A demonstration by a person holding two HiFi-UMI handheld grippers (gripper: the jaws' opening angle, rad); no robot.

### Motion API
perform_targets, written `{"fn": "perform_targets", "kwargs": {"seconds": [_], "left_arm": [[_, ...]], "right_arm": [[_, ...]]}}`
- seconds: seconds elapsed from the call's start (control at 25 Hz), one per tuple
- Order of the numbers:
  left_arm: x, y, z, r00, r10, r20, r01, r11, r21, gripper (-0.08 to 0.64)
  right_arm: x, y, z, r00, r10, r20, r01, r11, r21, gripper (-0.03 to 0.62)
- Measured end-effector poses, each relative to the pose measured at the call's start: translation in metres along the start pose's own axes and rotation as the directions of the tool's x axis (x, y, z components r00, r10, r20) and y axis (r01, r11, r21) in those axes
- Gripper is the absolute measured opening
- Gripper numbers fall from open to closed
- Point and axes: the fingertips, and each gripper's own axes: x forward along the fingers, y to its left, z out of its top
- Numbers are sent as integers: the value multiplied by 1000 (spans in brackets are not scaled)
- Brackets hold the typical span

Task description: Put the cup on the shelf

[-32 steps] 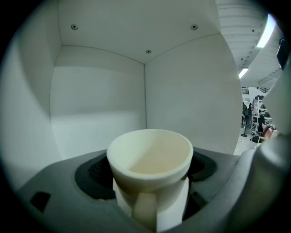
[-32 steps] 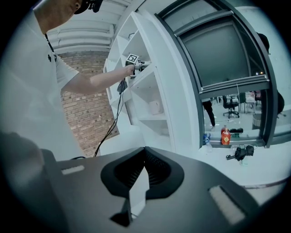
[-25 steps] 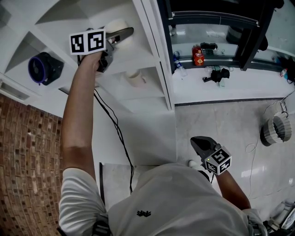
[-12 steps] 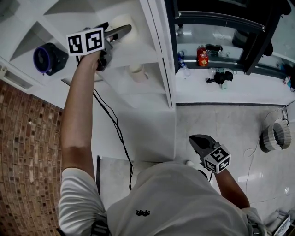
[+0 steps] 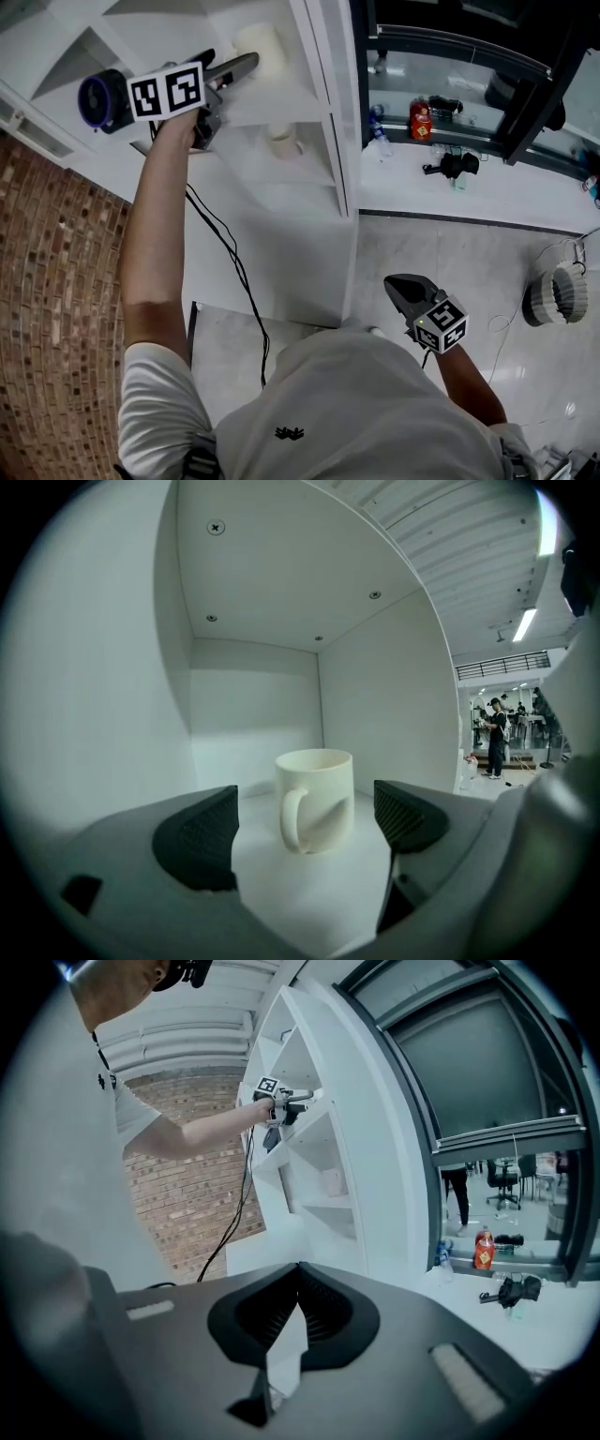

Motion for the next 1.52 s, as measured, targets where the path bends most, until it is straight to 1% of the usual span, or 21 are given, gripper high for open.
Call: {"fn": "perform_targets", "kwargs": {"seconds": [0.28,0.4,0.52,0.72,0.88,0.96,1.16,1.52], "left_arm": [[-27,-15,-16,999,48,6,-48,999,-23,393],[-43,-21,-22,997,81,21,-80,996,-43,350],[-59,-29,-28,993,112,35,-110,992,-54,292],[-80,-45,-44,988,151,40,-148,987,-67,232],[-99,-56,-56,981,186,63,-180,980,-88,118],[-108,-64,-62,978,196,77,-188,977,-101,75],[-130,-86,-80,971,224,89,-213,970,-116,11],[-162,-133,-127,966,253,59,-242,960,-143,6]], "right_arm": [[-8,-8,2,998,55,-9,-55,998,-34,12],[-8,-6,5,996,90,-5,-91,994,-53,12],[-10,-3,4,992,123,-11,-124,990,-67,12],[-15,1,1,985,168,-25,-170,982,-83,12],[-18,9,-1,978,204,-38,-207,974,-95,12],[-22,12,-5,975,219,-49,-222,970,-99,12],[-31,18,-15,966,250,-70,-257,960,-111,12],[-44,33,-25,947,311,-84,-319,941,-109,12]]}}
